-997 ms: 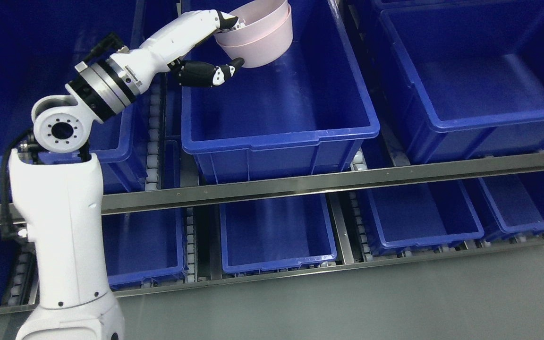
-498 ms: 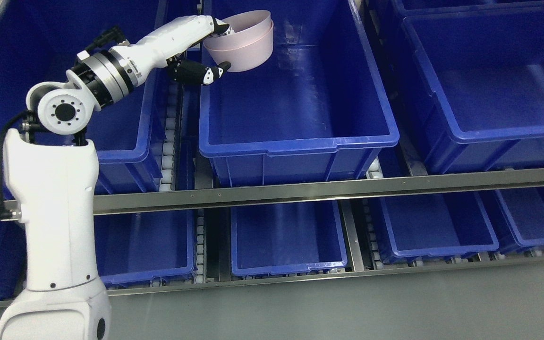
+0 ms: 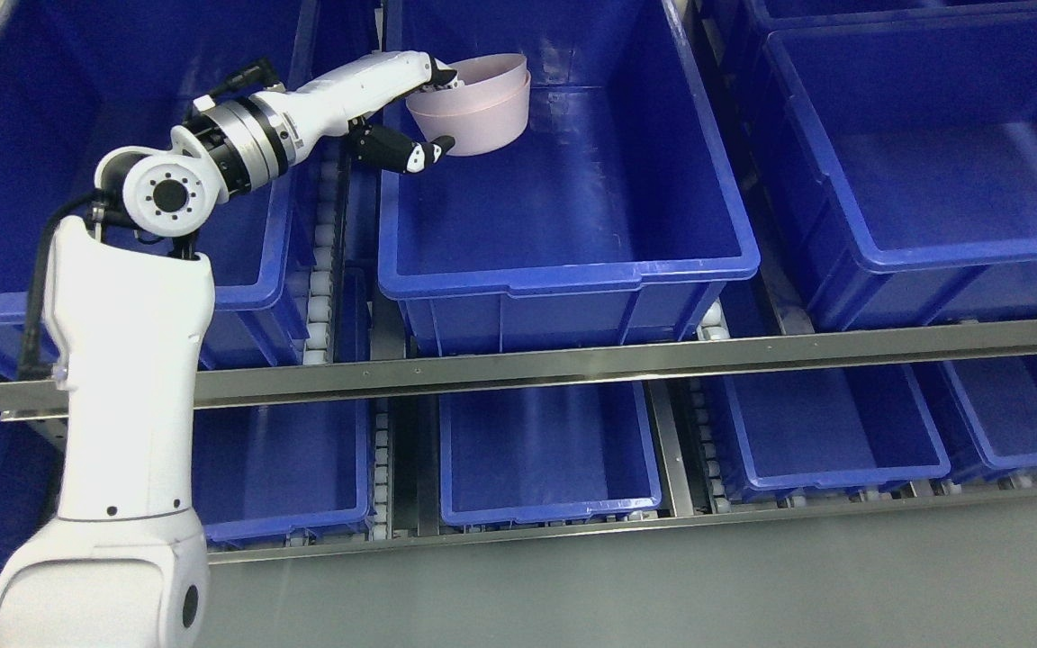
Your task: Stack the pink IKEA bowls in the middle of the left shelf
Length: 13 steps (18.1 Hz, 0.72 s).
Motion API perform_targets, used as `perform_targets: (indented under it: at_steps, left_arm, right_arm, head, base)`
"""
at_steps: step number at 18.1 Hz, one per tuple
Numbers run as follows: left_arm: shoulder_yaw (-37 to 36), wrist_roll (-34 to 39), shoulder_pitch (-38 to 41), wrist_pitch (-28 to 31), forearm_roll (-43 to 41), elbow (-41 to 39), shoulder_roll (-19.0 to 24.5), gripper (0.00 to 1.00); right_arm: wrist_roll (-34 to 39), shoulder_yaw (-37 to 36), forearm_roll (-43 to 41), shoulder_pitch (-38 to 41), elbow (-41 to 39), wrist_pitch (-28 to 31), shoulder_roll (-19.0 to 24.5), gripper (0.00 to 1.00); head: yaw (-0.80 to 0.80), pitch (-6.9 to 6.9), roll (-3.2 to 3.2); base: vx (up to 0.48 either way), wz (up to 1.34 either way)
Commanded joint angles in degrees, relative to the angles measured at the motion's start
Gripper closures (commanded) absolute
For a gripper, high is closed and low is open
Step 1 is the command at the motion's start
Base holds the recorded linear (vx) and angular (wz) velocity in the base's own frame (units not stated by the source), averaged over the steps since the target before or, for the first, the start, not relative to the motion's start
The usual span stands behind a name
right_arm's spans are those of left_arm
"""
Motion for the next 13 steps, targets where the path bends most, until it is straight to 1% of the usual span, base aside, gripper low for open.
perform_targets:
  at_steps: [1, 2, 4, 5, 6, 7, 8, 9, 10, 11, 12, 13]
  left_arm:
    - [-3.7, 2.0, -0.7, -0.3, -0.4, 8.8, -2.6, 0.85]
    - [-3.7, 2.4, -0.6, -0.3, -0.5, 9.2, -2.6, 0.82]
    - [-3.6, 4.4, -0.5, -0.2, -0.5, 10.6, -2.6, 0.62]
    - [-3.5, 5.2, -0.2, -0.2, -0.4, 10.7, -2.6, 0.55]
    - [-3.1, 5.5, 0.0, -0.2, -0.4, 10.7, -2.6, 0.47]
    - [-2.4, 5.6, 0.7, 0.0, -0.2, 10.7, -2.6, 0.35]
    - [-1.2, 6.2, 1.0, 0.3, 0.3, 10.7, -2.6, 0.26]
    - [0.8, 8.1, 1.1, 0.3, 0.5, 10.7, -2.6, 0.18]
    - [3.2, 10.6, 1.3, 0.3, 0.7, 10.7, -2.6, 0.15]
    - [4.4, 14.1, 1.3, 0.3, 2.7, 10.7, -2.6, 0.06]
    - [4.7, 18.6, 1.4, 0.4, 7.2, 10.6, -2.6, 0.01]
    - [4.8, 24.1, 1.9, 0.5, 13.6, 10.6, -2.6, 0.01]
  right_arm:
    - [0.0, -0.5, 0.4, 0.0, 0.0, 0.0, -1.0, 0.00]
    - [0.0, -0.5, 0.4, 0.0, 0.0, 0.0, -1.0, 0.00]
    - [0.0, -0.5, 0.4, 0.0, 0.0, 0.0, -1.0, 0.00]
    - [0.0, -0.5, 0.4, 0.0, 0.0, 0.0, -1.0, 0.00]
    - [0.0, -0.6, 0.4, 0.0, 0.0, 0.0, -1.0, 0.00]
    - [0.0, -0.5, 0.4, 0.0, 0.0, 0.0, -1.0, 0.00]
    - [0.0, -0.5, 0.4, 0.0, 0.0, 0.0, -1.0, 0.00]
    - [0.0, -0.6, 0.4, 0.0, 0.0, 0.0, -1.0, 0.00]
    - [0.0, -0.5, 0.4, 0.0, 0.0, 0.0, -1.0, 0.00]
    - [0.0, -0.6, 0.4, 0.0, 0.0, 0.0, -1.0, 0.00]
    - [0.0, -0.5, 0.4, 0.0, 0.0, 0.0, -1.0, 0.00]
    - [0.0, -0.5, 0.4, 0.0, 0.0, 0.0, -1.0, 0.00]
  head:
    - [0.00, 0.00, 0.00]
    - [0.00, 0.00, 0.00]
    - [0.00, 0.00, 0.00]
    - [0.00, 0.00, 0.00]
    - [0.00, -0.01, 0.00]
    - [0.00, -0.01, 0.00]
    - [0.00, -0.01, 0.00]
    - [0.00, -0.01, 0.00]
    - [0.00, -0.01, 0.00]
    - [0.00, -0.01, 0.00]
    - [0.00, -0.01, 0.00]
    - [0.00, -0.01, 0.00]
  base:
    - [0.000, 0.00]
    - [0.000, 0.00]
    - [0.000, 0.00]
    - [0.000, 0.00]
    - [0.000, 0.00]
    - [0.000, 0.00]
    - [0.000, 0.00]
    - [0.000, 0.00]
    - [0.000, 0.00]
    - [0.000, 0.00]
    - [0.000, 0.00]
    - [0.000, 0.00]
